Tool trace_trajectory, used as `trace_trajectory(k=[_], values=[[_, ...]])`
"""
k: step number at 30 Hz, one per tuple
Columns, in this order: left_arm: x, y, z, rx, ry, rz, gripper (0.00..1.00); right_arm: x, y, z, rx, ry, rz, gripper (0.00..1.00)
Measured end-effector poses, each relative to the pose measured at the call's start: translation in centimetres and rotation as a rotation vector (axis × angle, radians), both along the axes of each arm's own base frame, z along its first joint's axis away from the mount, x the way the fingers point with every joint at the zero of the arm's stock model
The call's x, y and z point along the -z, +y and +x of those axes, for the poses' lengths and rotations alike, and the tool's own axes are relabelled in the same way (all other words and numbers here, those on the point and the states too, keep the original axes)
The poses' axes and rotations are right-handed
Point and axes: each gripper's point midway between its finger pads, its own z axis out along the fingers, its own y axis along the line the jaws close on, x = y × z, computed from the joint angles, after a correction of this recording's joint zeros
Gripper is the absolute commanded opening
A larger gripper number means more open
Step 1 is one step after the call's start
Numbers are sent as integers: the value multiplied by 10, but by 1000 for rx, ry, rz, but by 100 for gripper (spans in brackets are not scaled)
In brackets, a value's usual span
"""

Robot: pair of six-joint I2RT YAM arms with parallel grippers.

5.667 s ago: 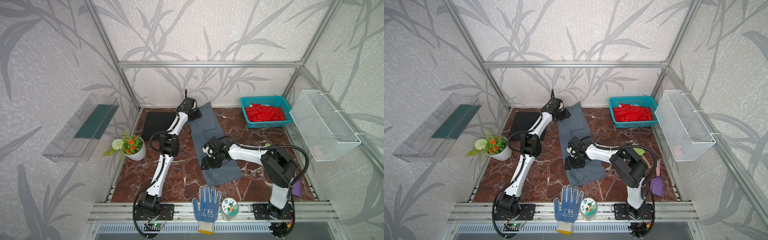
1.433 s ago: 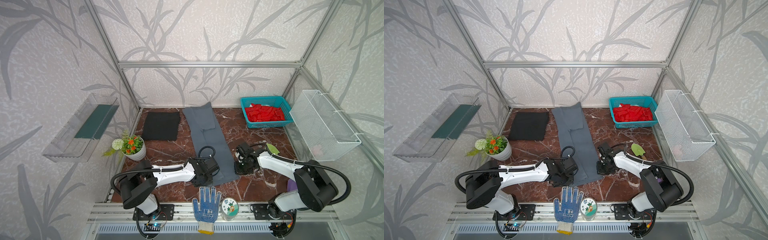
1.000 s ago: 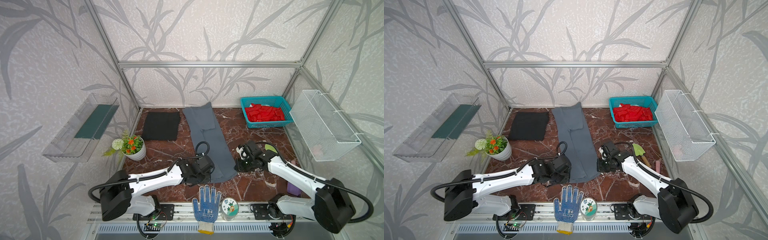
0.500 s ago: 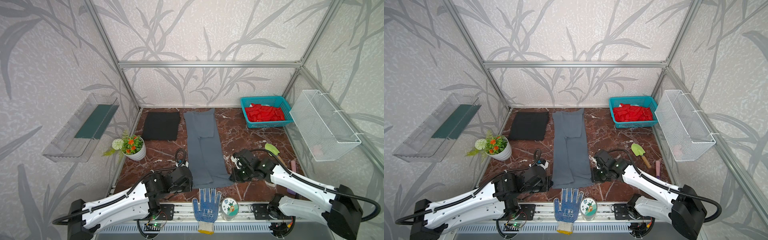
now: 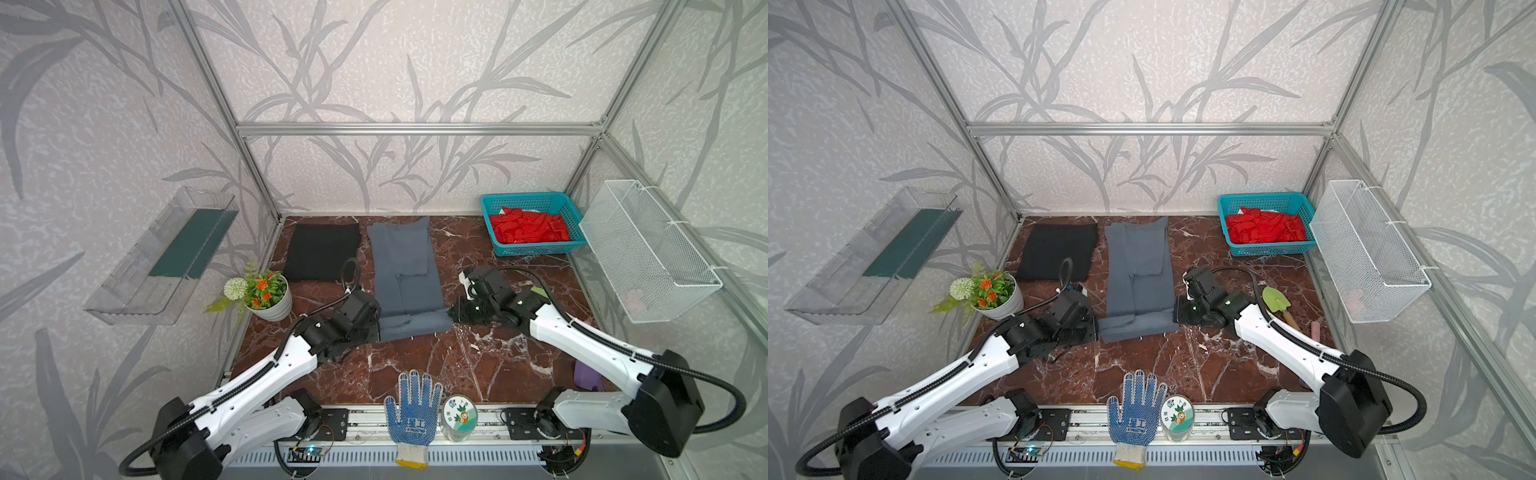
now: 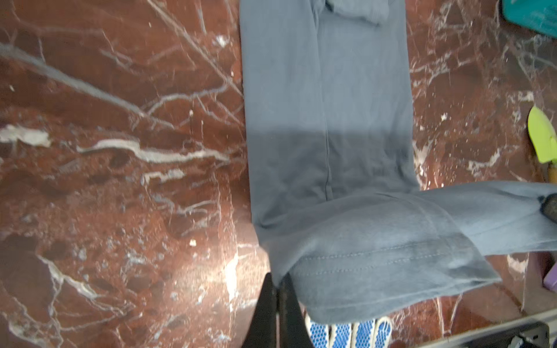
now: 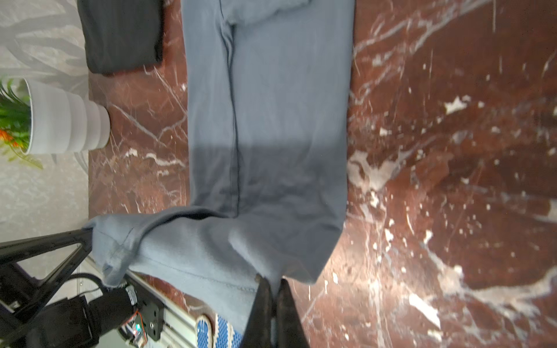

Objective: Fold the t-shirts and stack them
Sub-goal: 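Release the folded end and move both grippers to the far end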

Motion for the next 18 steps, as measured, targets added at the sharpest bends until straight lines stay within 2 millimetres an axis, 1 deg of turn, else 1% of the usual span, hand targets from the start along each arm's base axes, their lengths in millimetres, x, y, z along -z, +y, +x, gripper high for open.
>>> trace_trajectory(k=[5,9,14,18], values=[[-6,2,50,0,-2,76,0,8,8,48,2,-13,-9,0],[-3,5,86,-4,17,109,0,15,11,82,5,-12,-4,0],[3,4,136,12,42,130,0,19,19,126,-4,-28,-1,0],[12,2,168,22,60,138,0,26,23,152,-12,-33,-4,0]])
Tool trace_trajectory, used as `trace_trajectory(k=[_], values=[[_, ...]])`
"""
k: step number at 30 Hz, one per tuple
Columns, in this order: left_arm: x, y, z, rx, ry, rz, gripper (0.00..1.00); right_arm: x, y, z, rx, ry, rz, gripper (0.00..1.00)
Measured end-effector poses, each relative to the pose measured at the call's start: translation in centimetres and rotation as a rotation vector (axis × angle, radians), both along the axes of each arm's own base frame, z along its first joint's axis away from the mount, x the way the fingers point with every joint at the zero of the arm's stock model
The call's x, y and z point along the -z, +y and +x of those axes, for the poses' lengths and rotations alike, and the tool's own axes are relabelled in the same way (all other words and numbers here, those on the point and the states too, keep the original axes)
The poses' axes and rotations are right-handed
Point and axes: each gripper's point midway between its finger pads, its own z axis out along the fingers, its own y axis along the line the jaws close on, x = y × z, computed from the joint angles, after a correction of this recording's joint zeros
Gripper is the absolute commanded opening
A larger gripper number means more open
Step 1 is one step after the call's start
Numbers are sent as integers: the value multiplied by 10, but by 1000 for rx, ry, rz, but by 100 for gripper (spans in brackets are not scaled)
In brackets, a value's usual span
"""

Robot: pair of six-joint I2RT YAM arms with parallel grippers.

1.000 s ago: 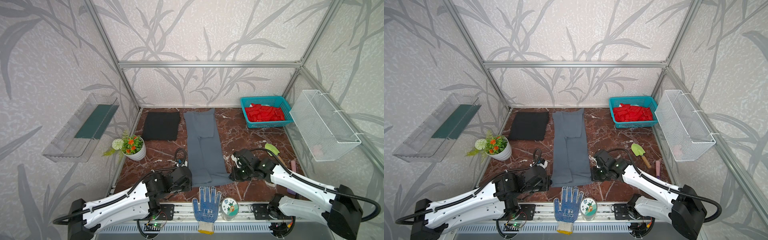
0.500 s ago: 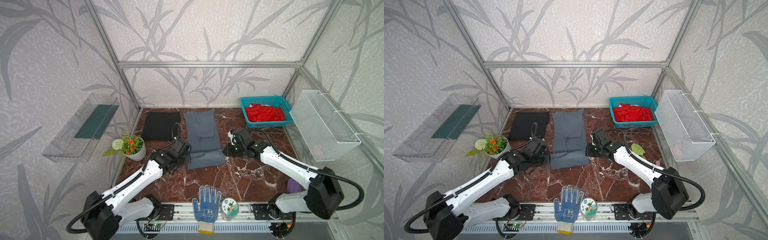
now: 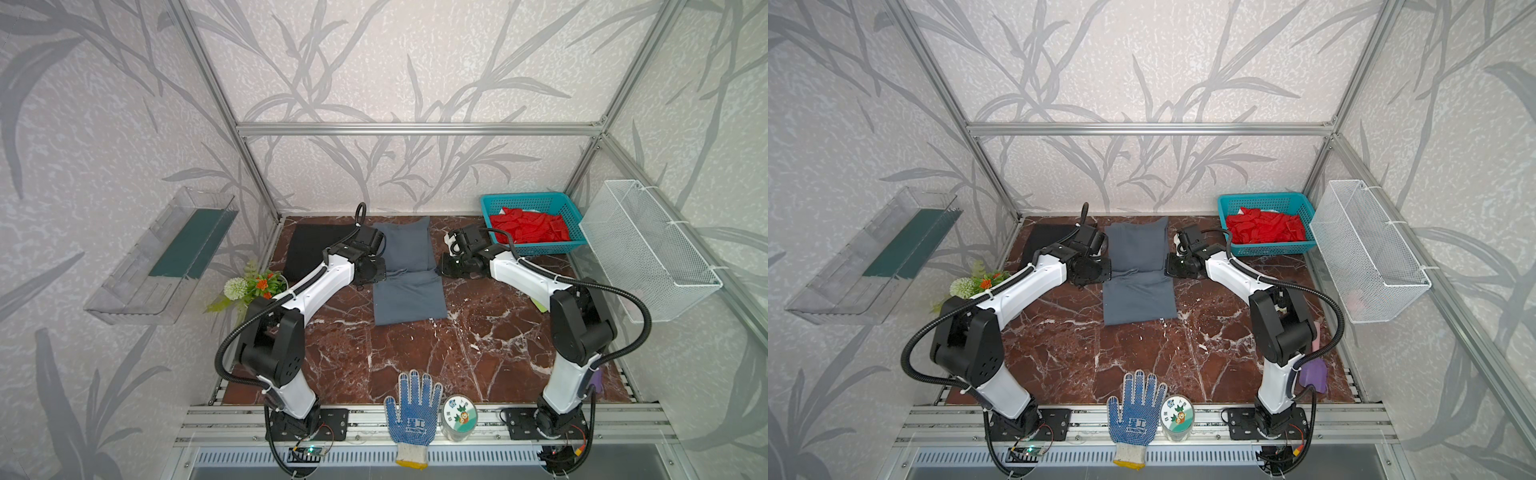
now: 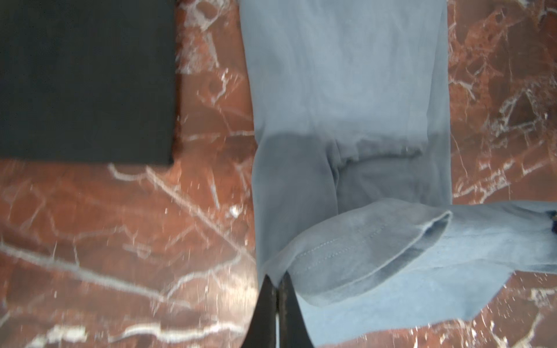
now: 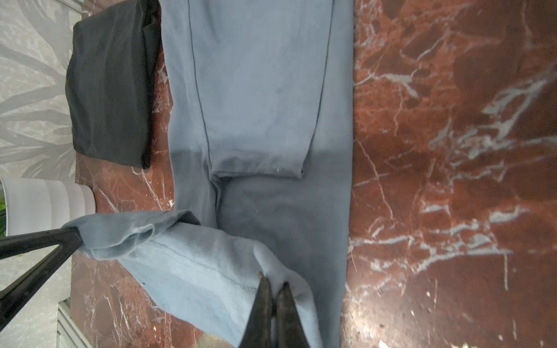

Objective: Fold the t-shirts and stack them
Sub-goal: 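Release the folded end and move both grippers to the far end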

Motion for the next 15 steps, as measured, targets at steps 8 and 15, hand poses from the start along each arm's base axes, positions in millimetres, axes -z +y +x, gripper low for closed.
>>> trace_trajectory(k=[8,15], values=[[28,1,34,-11,67,1,0,49,1,28,-10,82,-11,2],[53,6,43,-30,127,-1,21,70,-3,32,-6,131,-23,31]])
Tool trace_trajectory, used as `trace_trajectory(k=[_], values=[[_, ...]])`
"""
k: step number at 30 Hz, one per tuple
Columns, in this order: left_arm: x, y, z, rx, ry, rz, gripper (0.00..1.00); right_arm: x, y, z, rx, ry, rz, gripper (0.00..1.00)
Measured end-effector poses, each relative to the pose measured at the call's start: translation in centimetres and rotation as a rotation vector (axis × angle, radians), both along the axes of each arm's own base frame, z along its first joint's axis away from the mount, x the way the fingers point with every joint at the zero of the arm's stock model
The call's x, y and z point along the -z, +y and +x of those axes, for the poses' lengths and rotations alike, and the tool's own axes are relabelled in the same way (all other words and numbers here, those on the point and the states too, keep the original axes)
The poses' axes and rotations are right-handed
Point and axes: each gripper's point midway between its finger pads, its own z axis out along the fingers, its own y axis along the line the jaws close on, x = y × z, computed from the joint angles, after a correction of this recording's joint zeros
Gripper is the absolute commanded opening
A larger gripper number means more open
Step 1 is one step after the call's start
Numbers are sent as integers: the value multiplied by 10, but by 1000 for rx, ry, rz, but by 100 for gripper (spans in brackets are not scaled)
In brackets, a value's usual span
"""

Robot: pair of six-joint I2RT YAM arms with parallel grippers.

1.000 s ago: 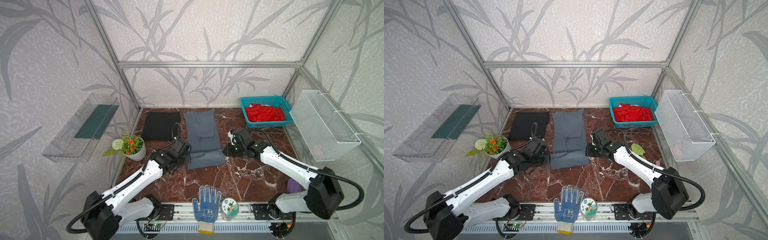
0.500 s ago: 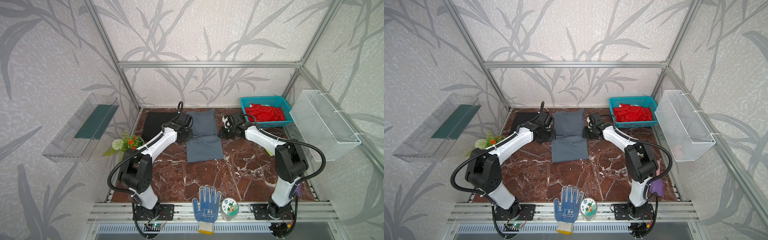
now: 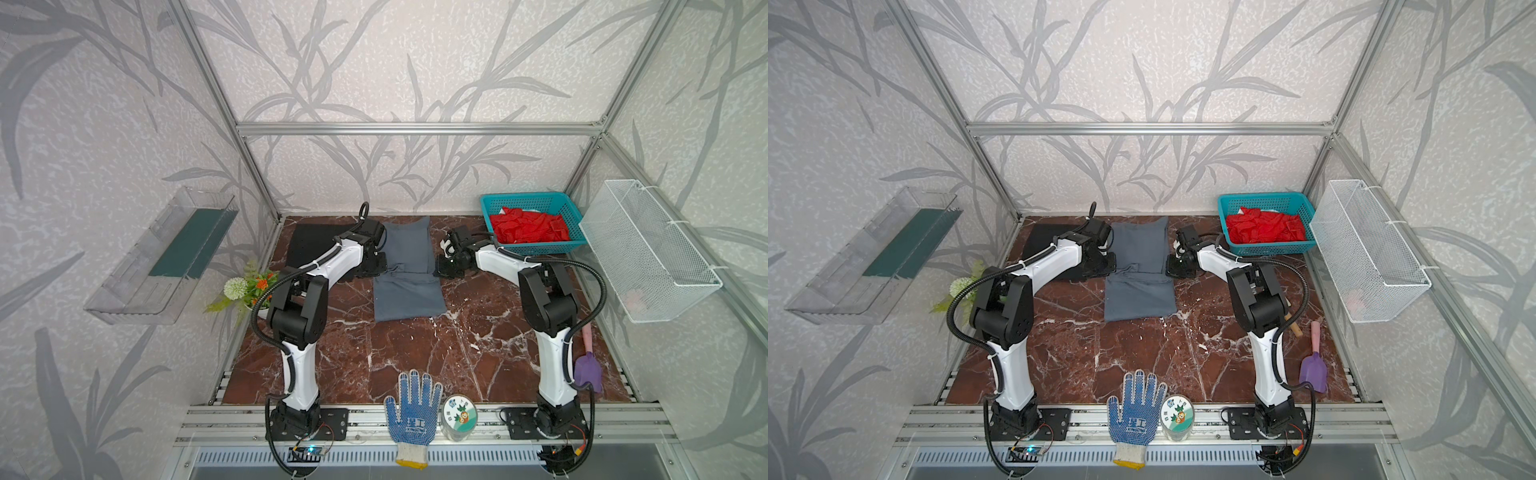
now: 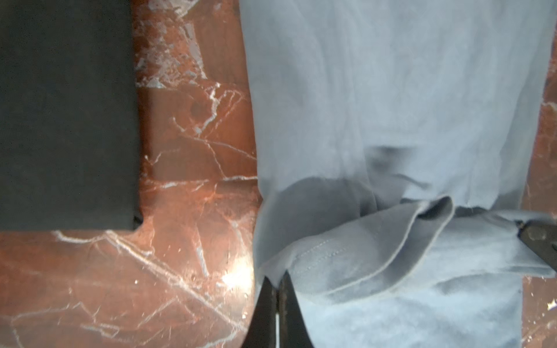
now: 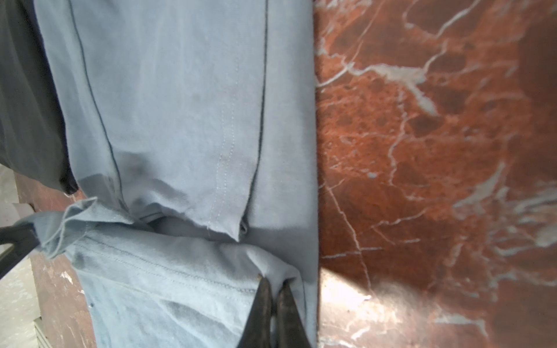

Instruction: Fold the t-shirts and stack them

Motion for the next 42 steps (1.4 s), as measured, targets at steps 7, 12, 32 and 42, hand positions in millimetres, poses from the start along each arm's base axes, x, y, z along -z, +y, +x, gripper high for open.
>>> trace_trajectory(k=[7,12,32,42], values=[[-12,4,7,-4,-77,-13,33,-19,-4,-8,-21,-54,-2,46],[-19,-6,-31,31,-104,-53,31,-26,-1,-41,-52,-41,-3,24],[31,-71,3,50,-64,-62,29,22,31,-110,-116,82,-14,7],[-2,-47,46,-15,-175,-63,28,19,31,-110,-122,80,-18,8]])
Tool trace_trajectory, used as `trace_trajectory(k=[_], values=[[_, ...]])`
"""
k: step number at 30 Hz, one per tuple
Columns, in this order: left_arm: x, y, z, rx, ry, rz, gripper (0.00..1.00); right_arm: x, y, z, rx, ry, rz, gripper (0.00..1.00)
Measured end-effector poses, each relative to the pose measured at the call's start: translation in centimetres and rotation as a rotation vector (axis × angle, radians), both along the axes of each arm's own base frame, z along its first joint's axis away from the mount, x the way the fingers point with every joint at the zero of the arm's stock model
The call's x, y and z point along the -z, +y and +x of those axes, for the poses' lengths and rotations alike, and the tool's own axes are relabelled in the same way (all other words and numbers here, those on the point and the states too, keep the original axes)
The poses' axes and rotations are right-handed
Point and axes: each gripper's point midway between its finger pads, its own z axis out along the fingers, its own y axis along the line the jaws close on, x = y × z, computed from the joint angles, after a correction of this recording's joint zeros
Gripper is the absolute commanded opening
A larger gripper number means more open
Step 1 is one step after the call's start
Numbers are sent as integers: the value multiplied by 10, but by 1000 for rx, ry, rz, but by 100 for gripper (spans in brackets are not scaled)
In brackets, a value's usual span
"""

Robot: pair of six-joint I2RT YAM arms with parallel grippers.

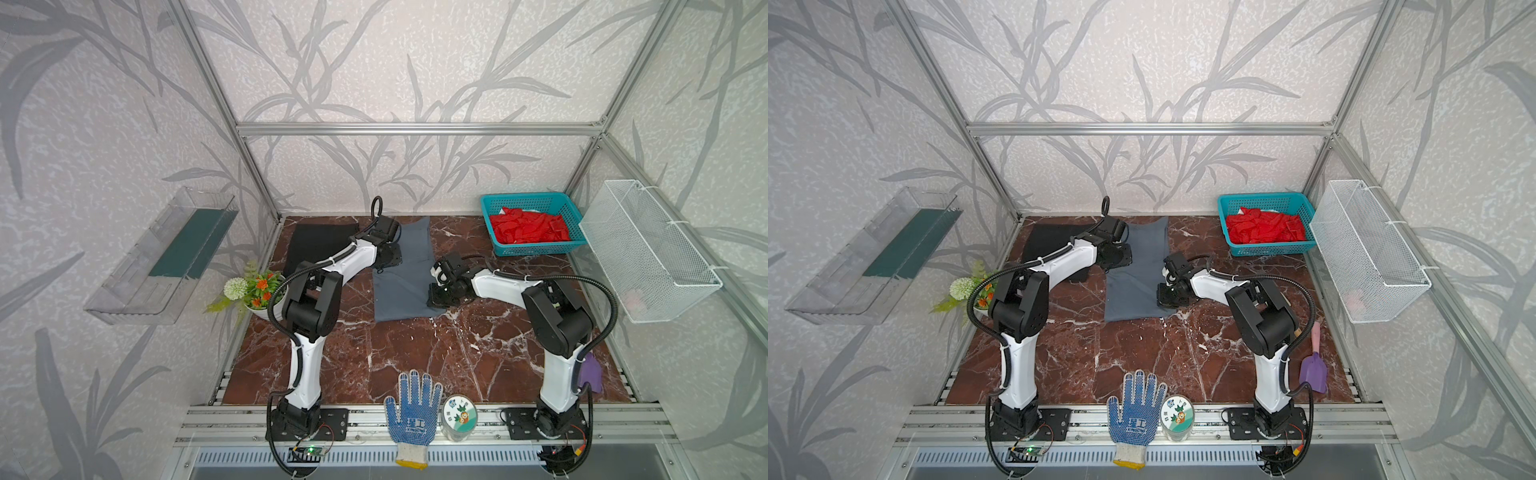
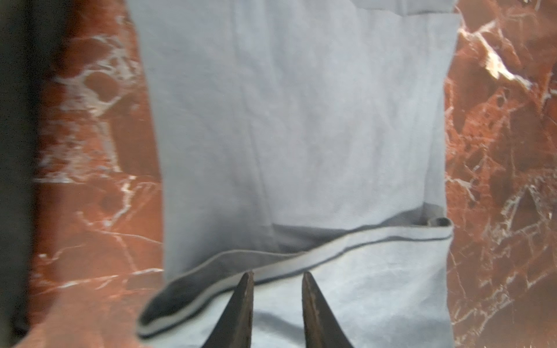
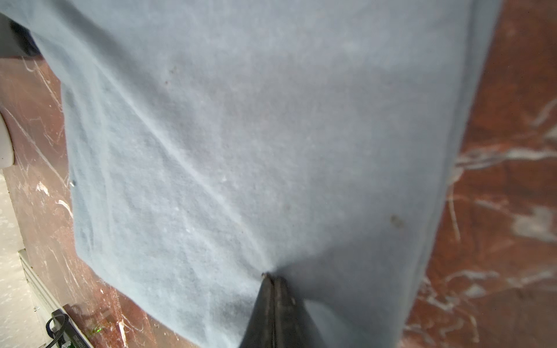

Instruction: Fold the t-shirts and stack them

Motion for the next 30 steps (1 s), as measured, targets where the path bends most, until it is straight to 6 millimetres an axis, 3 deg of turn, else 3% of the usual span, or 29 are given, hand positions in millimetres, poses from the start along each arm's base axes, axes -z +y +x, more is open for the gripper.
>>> trace_trajectory(k=[4,8,11,14,17,23,26,30], values=[[6,15,-17,-9,17,3,26,-11,2,6,-10,-10,-13,8],[15,22,-37,-7,44,4,26,-43,14,28,-24,-82,13,8],[16,22,-37,-6,43,-10,26,-71,27,53,-32,-157,47,8],[14,28,-29,-20,24,-29,26,-78,36,76,-32,-201,64,8],[15,31,-17,-32,16,-45,26,-61,35,93,-16,-192,54,8],[37,34,1,-51,37,-65,26,1,25,117,34,-109,52,8],[43,33,4,-58,34,-73,26,-3,19,132,63,-131,73,8],[44,37,6,-75,28,-73,26,0,11,136,91,-130,79,8]])
